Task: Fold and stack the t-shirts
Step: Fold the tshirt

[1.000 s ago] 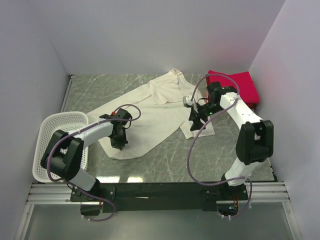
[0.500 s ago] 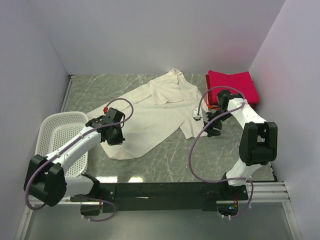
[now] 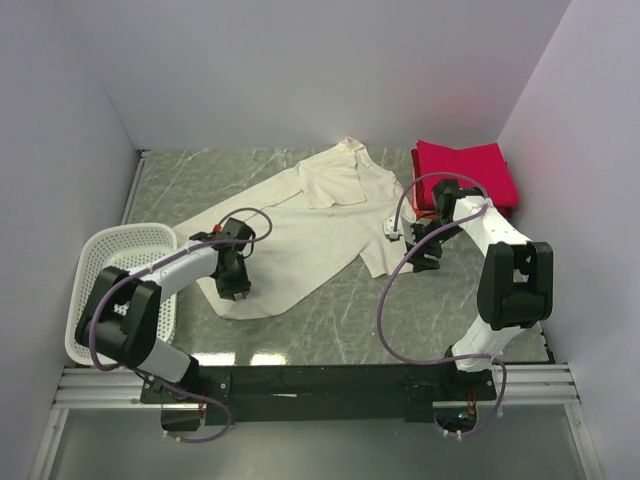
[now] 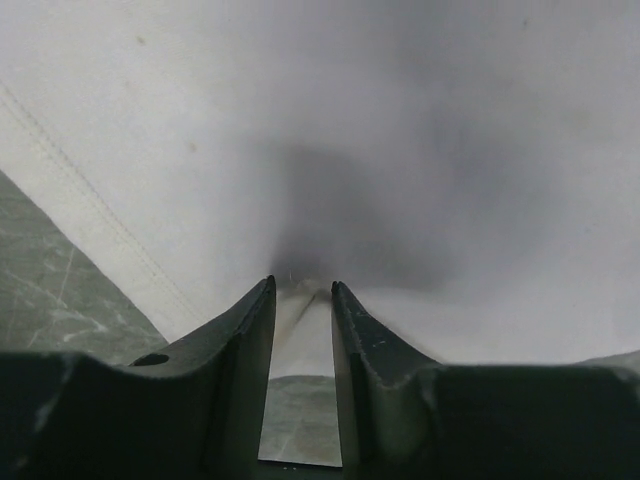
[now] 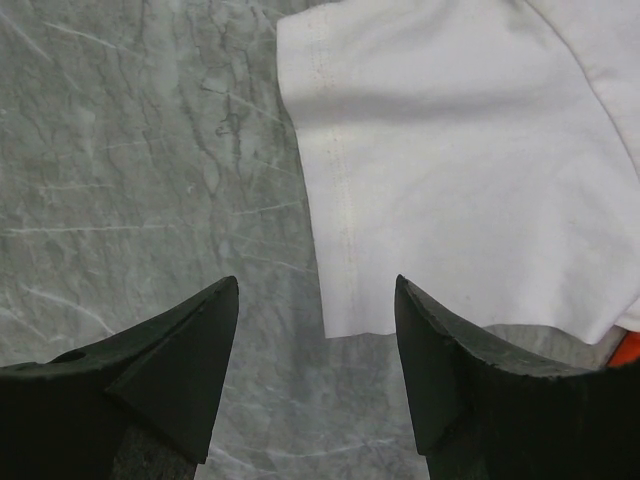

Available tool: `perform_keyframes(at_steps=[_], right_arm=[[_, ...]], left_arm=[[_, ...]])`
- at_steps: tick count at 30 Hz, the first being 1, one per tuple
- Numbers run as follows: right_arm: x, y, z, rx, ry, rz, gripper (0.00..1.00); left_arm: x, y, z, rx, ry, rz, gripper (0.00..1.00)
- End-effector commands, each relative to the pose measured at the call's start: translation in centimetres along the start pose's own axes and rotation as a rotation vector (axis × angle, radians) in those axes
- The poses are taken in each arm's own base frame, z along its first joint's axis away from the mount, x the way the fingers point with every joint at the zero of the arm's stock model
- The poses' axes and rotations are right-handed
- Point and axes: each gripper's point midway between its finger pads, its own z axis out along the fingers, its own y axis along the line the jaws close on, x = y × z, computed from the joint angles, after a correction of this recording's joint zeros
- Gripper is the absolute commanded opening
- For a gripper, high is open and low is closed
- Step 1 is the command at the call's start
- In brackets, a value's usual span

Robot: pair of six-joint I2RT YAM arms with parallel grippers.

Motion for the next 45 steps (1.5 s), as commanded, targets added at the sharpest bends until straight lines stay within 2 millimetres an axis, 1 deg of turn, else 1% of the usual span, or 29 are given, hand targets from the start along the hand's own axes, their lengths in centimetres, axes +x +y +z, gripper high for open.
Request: perform_keyframes(at_steps=[1,3,4,6,7,8,12,15,16,18,19,20,22,23,26,27,28,31,33,34,37,38,40,41,42,43,44,45], right_arm=[[-0.5,-0.2,0.1,0.008,-0.024,-0.005,0.70],[-0.7,-0.2,0.1,0.007,-0.033,-0.003,0.70],[-0.7,-0.2,0.1,0.004,-0.036,-0.002,0.70],[-0.8,0.0,0.1,-0.003,-0.039,0.001,0.70],[-0.8,0.1,0.2,-0.005,-0.042,-0.001,0.70],[-0.8,0.2,0.1,-0.005,-0.041,0.001,0.70],[-0.5,0.2,0.2,-0.003,-0.024,0.002,0.69],[-0.1,-0.2,-0.2,0.019,0.007,0.004,0.69],[0.2,-0.6,-0.4,0.037,0.022,0.002,0.69],[1.4,-1.0,-0.6,0.054,0.089,0.002,0.69],[2.2,-1.4,-0.3,0.067,0.119,-0.005,0.69],[3.2,-1.4,-0.5,0.071,0.174,-0.009,0.69],[4.5,-1.4,0.1,0.060,0.214,-0.017,0.69],[4.8,-1.3,0.4,0.046,0.226,-0.026,0.69],[5.1,-1.4,0.8,0.029,0.234,-0.029,0.69],[5.7,-1.5,1.2,0.019,0.262,-0.014,0.69],[5.9,-2.0,1.4,0.034,0.277,-0.018,0.68],[6.9,-2.0,2.4,0.014,0.319,-0.009,0.66],[7.3,-1.8,3.2,-0.006,0.345,-0.005,0.60],[7.6,-2.1,3.2,0.002,0.364,-0.003,0.57],[7.5,-2.0,3.8,-0.008,0.365,0.011,0.40],[7.3,-2.0,4.0,-0.011,0.356,0.018,0.31],[7.1,-2.1,3.9,-0.007,0.346,0.032,0.26],[6.8,-2.3,3.9,0.005,0.334,0.045,0.20],[6.6,-2.4,3.8,0.011,0.325,0.052,0.17],[6.1,-2.7,3.4,0.023,0.314,0.056,0.10],[5.4,-2.8,3.2,0.031,0.284,0.063,0.05],[4.8,-3.4,2.7,0.047,0.271,0.062,0.02]], left_arm=[[-0.2,-0.7,0.5,0.037,0.006,0.023,0.33],[0.0,-0.7,1.0,0.034,0.017,0.026,0.31],[0.2,-0.7,1.1,0.036,0.025,0.029,0.24],[0.2,-0.6,1.1,0.033,0.025,0.029,0.15],[0.2,-0.6,1.1,0.031,0.022,0.025,0.04],[0.0,-0.6,0.8,0.036,0.012,0.022,0.01],[-0.6,-1.0,-0.2,0.059,-0.010,0.014,0.01],[-0.8,-1.5,-1.3,0.092,-0.026,0.012,0.00],[-1.0,-1.6,-1.9,0.109,-0.039,0.010,0.01],[-0.8,-1.8,-2.4,0.131,-0.038,0.010,0.01],[-0.8,-2.0,-2.8,0.149,-0.048,0.007,0.01],[-0.8,-2.0,-2.9,0.153,-0.049,0.007,0.01],[-0.4,-2.1,-2.8,0.168,-0.038,0.009,0.01],[-0.2,-2.0,-2.6,0.165,-0.034,0.007,0.01],[0.0,-1.9,-2.3,0.161,-0.029,0.008,0.01],[0.0,-1.9,-2.2,0.161,-0.029,0.006,0.01],[0.1,-1.9,-2.2,0.162,-0.031,0.006,0.01],[0.1,-1.9,-2.4,0.166,-0.035,0.003,0.01],[0.0,-1.9,-2.5,0.171,-0.041,0.002,0.01],[-0.1,-1.9,-2.7,0.174,-0.046,-0.001,0.01],[-0.2,-2.0,-3.3,0.186,-0.061,-0.006,0.01],[-0.2,-1.9,-3.4,0.187,-0.064,-0.010,0.01],[-0.3,-1.7,-3.7,0.197,-0.079,-0.020,0.01],[-0.3,-1.6,-3.7,0.198,-0.082,-0.023,0.01],[-0.3,-1.5,-3.9,0.203,-0.090,-0.028,0.01],[-0.5,-1.3,-4.2,0.211,-0.106,-0.044,0.01],[-0.5,-1.1,-4.2,0.212,-0.110,-0.050,0.01],[-0.4,-1.2,-4.5,0.228,-0.111,-0.058,0.01]])
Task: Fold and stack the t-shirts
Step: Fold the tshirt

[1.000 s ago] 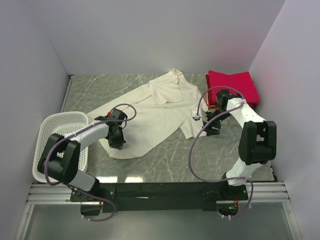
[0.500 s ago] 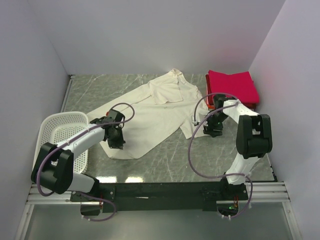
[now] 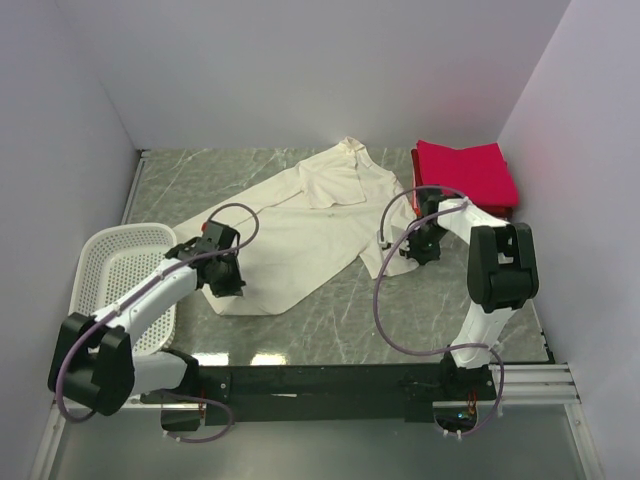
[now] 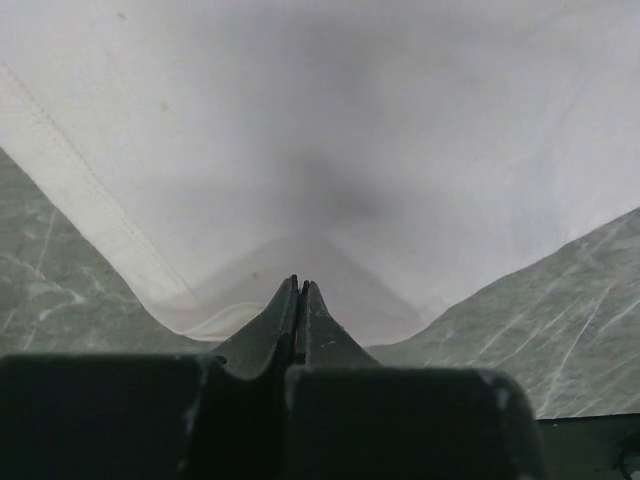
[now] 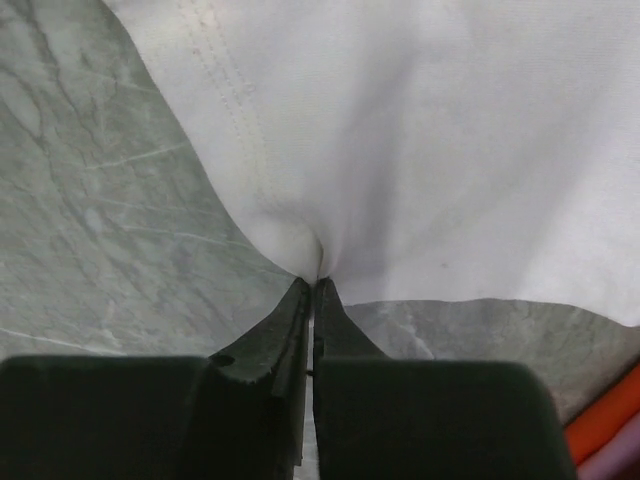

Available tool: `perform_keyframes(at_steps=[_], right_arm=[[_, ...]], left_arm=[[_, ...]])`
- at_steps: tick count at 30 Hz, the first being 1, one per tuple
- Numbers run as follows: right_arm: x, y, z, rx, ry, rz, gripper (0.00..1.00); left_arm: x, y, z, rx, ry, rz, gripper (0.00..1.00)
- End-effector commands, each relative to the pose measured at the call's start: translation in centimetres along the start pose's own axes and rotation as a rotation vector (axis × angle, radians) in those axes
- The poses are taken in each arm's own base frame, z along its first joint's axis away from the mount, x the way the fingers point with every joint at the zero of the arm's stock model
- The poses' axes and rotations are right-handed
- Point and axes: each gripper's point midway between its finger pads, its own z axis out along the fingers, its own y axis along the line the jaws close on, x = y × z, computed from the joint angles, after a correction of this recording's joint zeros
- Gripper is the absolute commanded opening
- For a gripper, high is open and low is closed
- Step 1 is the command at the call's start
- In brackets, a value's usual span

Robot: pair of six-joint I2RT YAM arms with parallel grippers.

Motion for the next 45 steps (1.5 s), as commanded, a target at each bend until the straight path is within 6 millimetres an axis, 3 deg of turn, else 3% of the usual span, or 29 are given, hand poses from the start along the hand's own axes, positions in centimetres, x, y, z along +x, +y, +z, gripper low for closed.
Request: perform_keyframes(at_steps=[1,5,9,12,17,21,27,32,45], right_arm=[[-1.9,-1.0,-1.4,0.017,-0.078,0.035,0.00],[-3.4,-2.8,-4.2,0.083,-0.125,0.075,0.00],[-5.2,-5.8,-7.7,0.176,-0.169,0.088,0.00],[-6.5,-7.6,-9.1,0.218,-0.183,0.107,0.00],[-8.5,-11.0,-9.8,0.302,-0.188,0.186,0.00],[-10.4,-14.4,-11.6,0.385,-0.225,0.228,0.00],[-12.1,-17.7,-13.1,0.482,-0.256,0.270,0.00],[-12.8,-19.5,-14.5,0.555,-0.298,0.299,0.00],[-15.1,-23.0,-15.2,0.629,-0.375,0.326,0.00]], left_arm=[[-0.6,-0.2,-1.2,0.050,-0.047,-0.045,0.00],[-1.6,-0.2,-2.6,0.081,-0.101,-0.077,0.00],[-3.0,0.4,-4.2,0.101,-0.172,-0.119,0.01],[-3.6,0.9,-4.8,0.105,-0.205,-0.142,0.00],[-4.6,1.5,-5.8,0.128,-0.277,-0.200,0.00],[-6.1,2.6,-6.9,0.116,-0.369,-0.263,0.00],[-7.4,3.0,-7.9,0.164,-0.451,-0.361,0.00],[-7.7,3.7,-8.5,0.175,-0.506,-0.452,0.00],[-5.5,6.9,-6.3,0.054,-0.482,-0.731,0.00]])
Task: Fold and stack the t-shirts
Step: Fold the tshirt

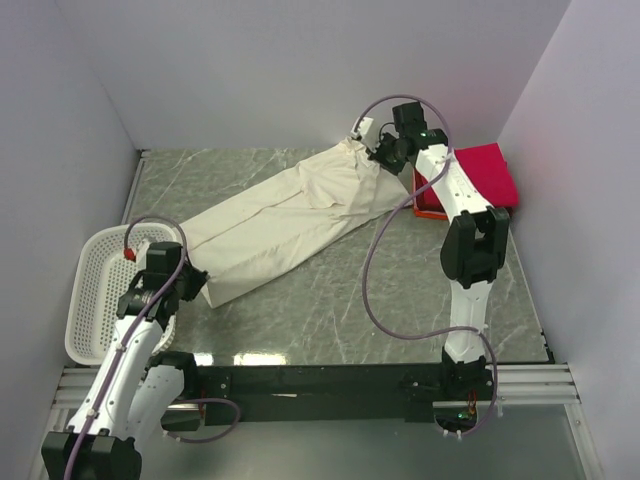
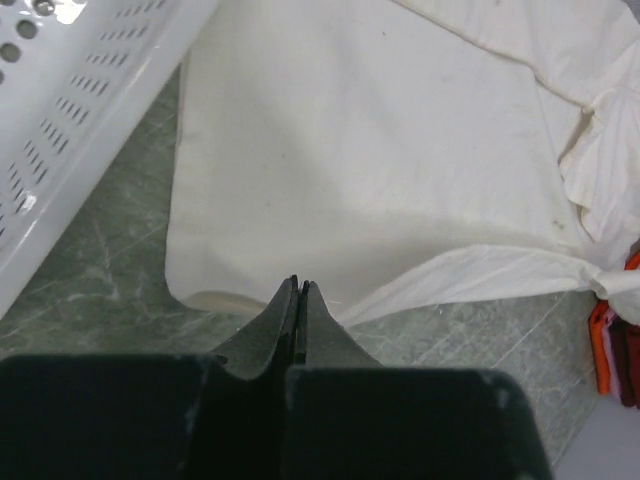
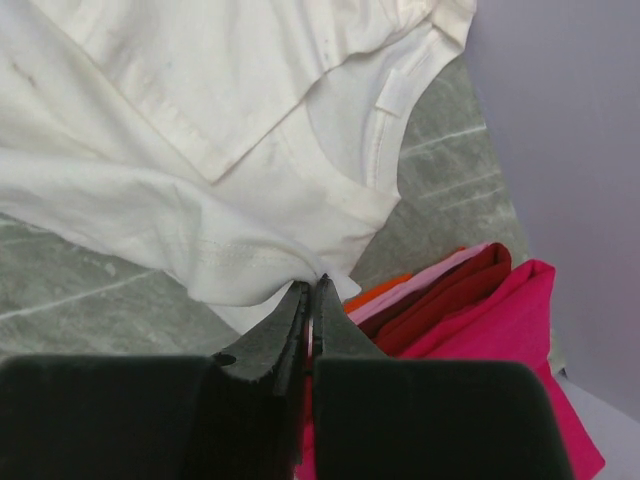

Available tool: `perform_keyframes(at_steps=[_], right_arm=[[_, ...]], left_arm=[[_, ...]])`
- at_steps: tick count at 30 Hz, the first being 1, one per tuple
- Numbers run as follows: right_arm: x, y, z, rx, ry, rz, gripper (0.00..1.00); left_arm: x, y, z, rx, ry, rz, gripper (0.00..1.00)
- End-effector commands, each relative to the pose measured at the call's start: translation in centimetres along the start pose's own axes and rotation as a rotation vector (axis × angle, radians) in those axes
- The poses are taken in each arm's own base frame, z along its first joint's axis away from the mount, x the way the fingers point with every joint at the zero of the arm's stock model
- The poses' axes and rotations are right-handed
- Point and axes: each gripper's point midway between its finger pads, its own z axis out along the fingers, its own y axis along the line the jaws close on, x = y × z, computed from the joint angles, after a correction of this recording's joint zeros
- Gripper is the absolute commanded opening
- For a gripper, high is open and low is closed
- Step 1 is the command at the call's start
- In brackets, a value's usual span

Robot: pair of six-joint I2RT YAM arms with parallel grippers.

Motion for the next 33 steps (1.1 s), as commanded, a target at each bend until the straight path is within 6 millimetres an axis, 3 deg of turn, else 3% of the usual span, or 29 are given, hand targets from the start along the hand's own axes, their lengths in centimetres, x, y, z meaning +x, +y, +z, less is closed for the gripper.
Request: perform_keyframes(at_steps=[1,8,13,19,33], right_arm=[[-2.9,-1.9,0.1,0.074,-0.065,0.003,0.00],[-4.6,-2.7,0.6,0.121,-0.100,-0.001,0.00],[-5.7,-3.6,1.2,0.163,-0.122,0.005,0.00],[-6.9,-3.7,2.3,0.174,-0.152,-0.013,0.00],[-8.6,-4.0,5.2,0.216,-0.172,-0.045,0.00]], left_arm=[[-0.9,1.3,0.0,-0.062,-0.068,-0.099,0.00],[-2.5,2.6,-0.5,-0.112,-0.173,-0.145,0.00],[-3.8,2.4,-0.3,-0.111,-0.231,-0.144,0.00],[-3.1,2.9,1.3,-0.155,-0.199,-0.129,0.00],[-3.3,5.0,1.9,-0.234,-0.243,-0.126,0.00]])
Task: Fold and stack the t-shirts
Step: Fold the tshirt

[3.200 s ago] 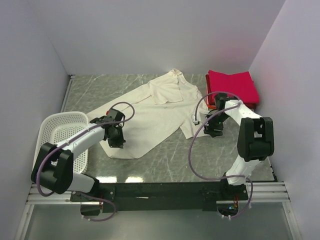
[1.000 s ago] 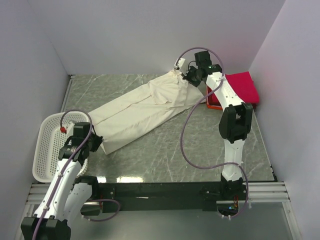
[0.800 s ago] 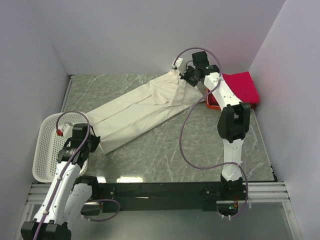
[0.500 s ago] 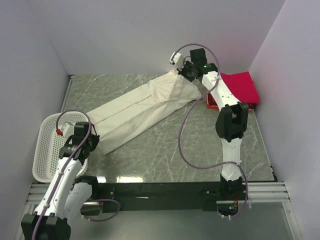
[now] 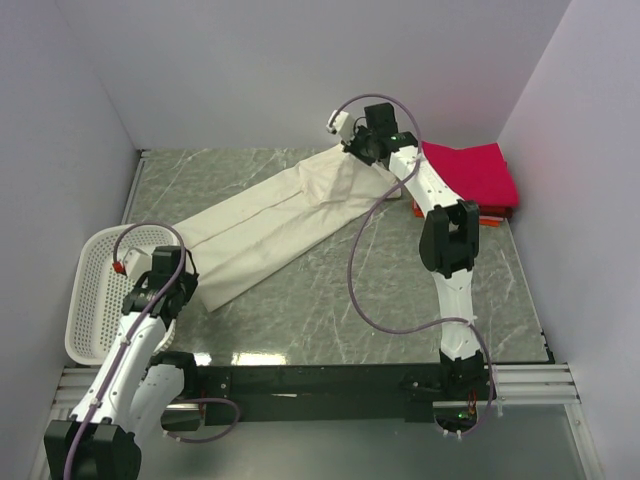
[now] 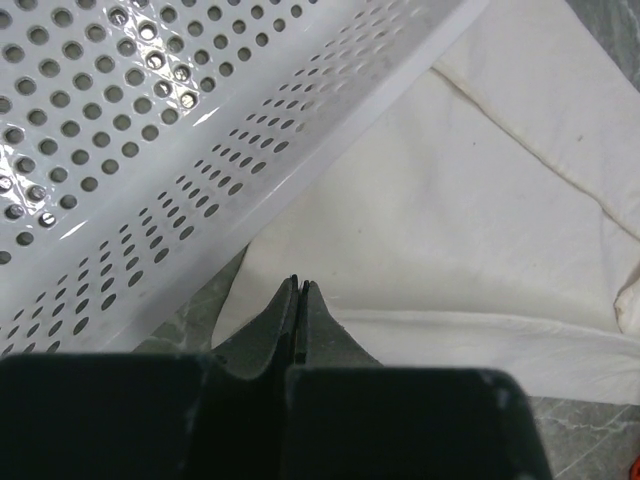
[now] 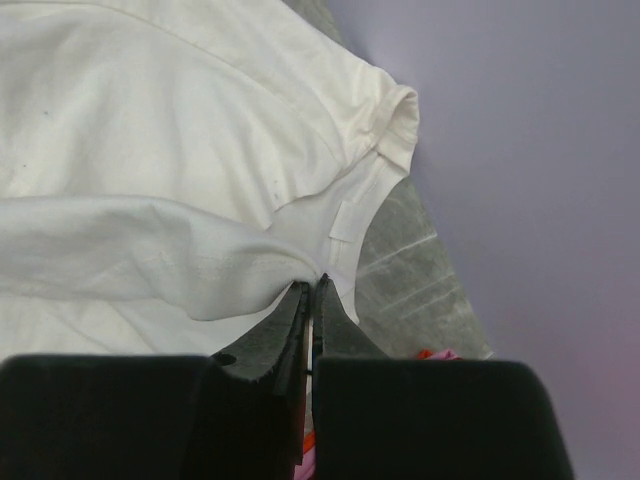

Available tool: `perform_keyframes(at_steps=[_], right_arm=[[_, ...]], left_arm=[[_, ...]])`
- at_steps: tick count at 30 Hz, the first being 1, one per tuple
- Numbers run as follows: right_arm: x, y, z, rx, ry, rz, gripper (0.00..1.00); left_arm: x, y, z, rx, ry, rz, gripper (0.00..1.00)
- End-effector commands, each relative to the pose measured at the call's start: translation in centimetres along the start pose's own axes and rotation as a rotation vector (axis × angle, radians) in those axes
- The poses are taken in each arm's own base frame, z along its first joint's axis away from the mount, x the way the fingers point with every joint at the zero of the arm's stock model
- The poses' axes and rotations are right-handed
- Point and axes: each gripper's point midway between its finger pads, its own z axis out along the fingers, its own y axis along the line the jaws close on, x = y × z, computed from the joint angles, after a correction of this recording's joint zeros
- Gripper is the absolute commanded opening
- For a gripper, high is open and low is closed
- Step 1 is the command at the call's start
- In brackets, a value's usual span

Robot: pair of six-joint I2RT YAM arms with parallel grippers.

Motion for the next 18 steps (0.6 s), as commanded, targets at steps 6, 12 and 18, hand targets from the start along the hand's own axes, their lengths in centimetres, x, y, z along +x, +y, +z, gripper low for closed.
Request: perform_keyframes(at_steps=[6,12,18], right_arm=[[-3.0,-2.5,0.1,0.106,-0.071,-0.021,0.00],[-3.1,-2.1,1.1,0.108,-0.075,-0.027,0.00],[-2.7,-1.6,2.3,0.114,-0.057,-0.067,0.00]], left_arm=[[-1.0,0.7,0.9,-0.057,-0.062,-0.013,0.00],[-1.1,0.5,1.4,-0.061,-0.067,-0.013,0.00],[-1.0,0.5,1.9,-0.074,-0.068,-0.003,0.00]])
